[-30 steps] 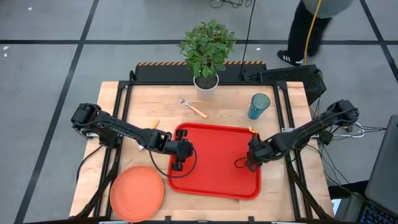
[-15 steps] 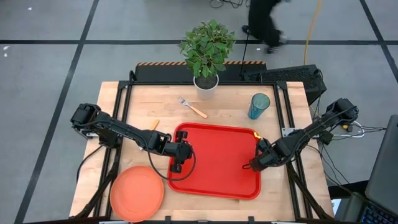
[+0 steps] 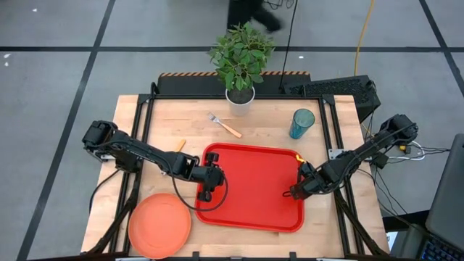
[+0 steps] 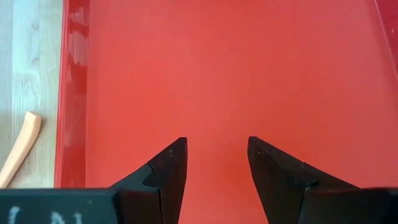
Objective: Pick and place plate/cup/fork/spoon on tray
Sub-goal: Move the red tray to the center of the table
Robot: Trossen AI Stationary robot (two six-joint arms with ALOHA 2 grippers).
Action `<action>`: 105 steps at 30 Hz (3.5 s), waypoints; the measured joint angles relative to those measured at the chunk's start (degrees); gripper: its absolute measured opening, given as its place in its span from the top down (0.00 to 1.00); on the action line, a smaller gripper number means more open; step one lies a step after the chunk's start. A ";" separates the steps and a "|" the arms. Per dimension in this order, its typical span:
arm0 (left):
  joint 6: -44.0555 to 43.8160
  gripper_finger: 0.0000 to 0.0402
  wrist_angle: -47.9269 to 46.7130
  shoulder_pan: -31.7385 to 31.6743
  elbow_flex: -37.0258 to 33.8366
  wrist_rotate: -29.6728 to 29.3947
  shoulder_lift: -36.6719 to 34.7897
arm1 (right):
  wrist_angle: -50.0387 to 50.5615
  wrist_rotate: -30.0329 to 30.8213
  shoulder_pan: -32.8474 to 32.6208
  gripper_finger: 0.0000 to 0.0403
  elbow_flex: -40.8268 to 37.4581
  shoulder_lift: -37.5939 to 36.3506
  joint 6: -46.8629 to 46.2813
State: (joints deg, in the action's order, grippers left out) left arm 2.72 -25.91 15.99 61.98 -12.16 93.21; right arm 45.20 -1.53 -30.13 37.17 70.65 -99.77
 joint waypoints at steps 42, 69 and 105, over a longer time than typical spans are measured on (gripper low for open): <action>-0.28 0.57 -0.98 -0.04 0.00 0.00 0.00 | -7.25 4.76 0.17 0.72 -0.21 0.13 0.88; -0.24 0.57 -0.96 -0.04 0.00 0.00 0.00 | -6.98 6.08 0.43 0.72 -0.04 5.11 3.07; -0.68 0.57 -1.82 -0.04 0.00 0.00 0.00 | -5.49 10.66 4.09 0.78 -0.17 5.25 -0.85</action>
State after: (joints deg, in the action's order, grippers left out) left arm 2.04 -27.73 15.94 61.98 -12.16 93.21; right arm 39.70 9.12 -26.04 36.99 75.90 -100.62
